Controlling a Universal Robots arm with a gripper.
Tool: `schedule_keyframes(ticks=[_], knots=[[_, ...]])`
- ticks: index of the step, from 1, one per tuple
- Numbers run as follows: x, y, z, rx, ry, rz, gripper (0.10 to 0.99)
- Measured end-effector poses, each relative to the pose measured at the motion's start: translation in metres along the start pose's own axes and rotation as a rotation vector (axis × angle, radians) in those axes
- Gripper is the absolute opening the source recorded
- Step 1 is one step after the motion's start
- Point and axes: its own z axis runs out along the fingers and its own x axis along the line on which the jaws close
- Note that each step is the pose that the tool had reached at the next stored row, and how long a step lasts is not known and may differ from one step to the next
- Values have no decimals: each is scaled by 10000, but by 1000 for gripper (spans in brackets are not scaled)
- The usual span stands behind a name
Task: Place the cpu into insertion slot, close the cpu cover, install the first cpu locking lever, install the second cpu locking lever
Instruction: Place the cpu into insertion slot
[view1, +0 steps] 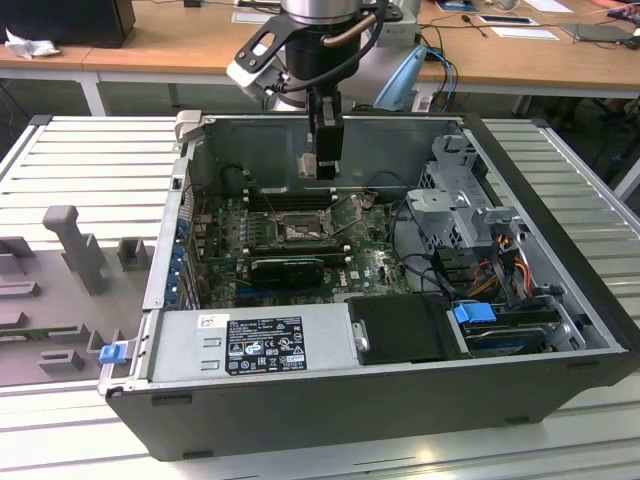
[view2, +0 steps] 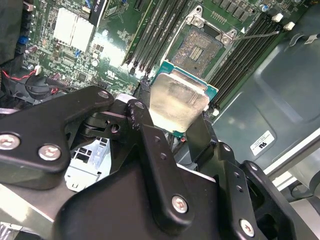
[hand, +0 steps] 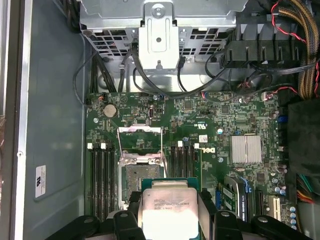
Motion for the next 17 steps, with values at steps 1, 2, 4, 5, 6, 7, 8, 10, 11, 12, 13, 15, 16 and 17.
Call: schedule_keyframes(ticks=[1, 2, 4, 5, 6, 7, 8, 10, 11, 12, 13, 15, 16, 17], knots=[[0, -1, 2, -1, -1, 5, 529], [0, -1, 4, -1, -1, 9, 529], [0, -2, 8, -1, -1, 17, 529], [0, -3, 10, -1, -2, 22, 529], [0, -3, 12, -1, -2, 26, 529], [0, -4, 14, -1, -2, 29, 529], [0, -5, 16, -1, -3, 35, 529], [0, -6, 20, -1, -3, 42, 529], [0, -7, 21, -1, -4, 46, 529], [0, -7, 22, -1, -5, 50, 529], [-1, -8, 25, -1, -5, 54, 529], [-1, -9, 28, -1, -6, 61, 529], [-1, -9, 30, -2, -5, 65, 529], [-1, -9, 31, -2, -6, 67, 529]])
